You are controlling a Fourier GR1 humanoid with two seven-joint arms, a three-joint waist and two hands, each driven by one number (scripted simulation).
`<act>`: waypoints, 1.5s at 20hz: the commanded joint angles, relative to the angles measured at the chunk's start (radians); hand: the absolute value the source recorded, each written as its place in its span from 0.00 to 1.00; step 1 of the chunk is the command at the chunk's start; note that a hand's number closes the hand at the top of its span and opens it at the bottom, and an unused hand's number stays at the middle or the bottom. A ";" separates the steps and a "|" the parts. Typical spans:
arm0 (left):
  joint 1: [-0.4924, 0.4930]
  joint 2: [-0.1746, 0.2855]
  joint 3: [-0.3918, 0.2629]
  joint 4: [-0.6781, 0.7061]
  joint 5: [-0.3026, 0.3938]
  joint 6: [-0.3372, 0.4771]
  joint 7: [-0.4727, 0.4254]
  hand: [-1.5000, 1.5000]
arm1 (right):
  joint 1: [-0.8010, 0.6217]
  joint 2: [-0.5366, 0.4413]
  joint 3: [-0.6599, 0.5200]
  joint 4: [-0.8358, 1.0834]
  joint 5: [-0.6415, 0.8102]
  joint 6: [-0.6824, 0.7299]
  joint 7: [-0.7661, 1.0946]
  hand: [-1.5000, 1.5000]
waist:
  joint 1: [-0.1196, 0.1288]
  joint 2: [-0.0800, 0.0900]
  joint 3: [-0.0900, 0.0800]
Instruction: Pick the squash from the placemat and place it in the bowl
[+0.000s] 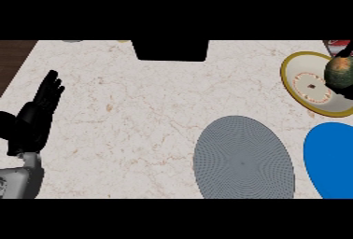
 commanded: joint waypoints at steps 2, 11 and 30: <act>-0.010 -0.023 -0.007 0.021 -0.018 0.003 -0.024 0.50 | -0.129 0.025 -0.004 0.309 0.074 -0.070 -0.174 1.00 | 0.007 0.005 0.001; -0.059 -0.006 -0.007 0.000 -0.003 -0.024 0.016 0.50 | -0.211 -0.002 0.098 0.563 0.266 -0.158 -0.054 1.00 | 0.049 0.023 0.002; -0.048 -0.029 -0.010 0.038 -0.013 -0.023 -0.025 0.50 | -0.321 -0.133 -0.323 0.842 -0.167 0.410 -0.213 0.00 | 0.033 0.028 0.007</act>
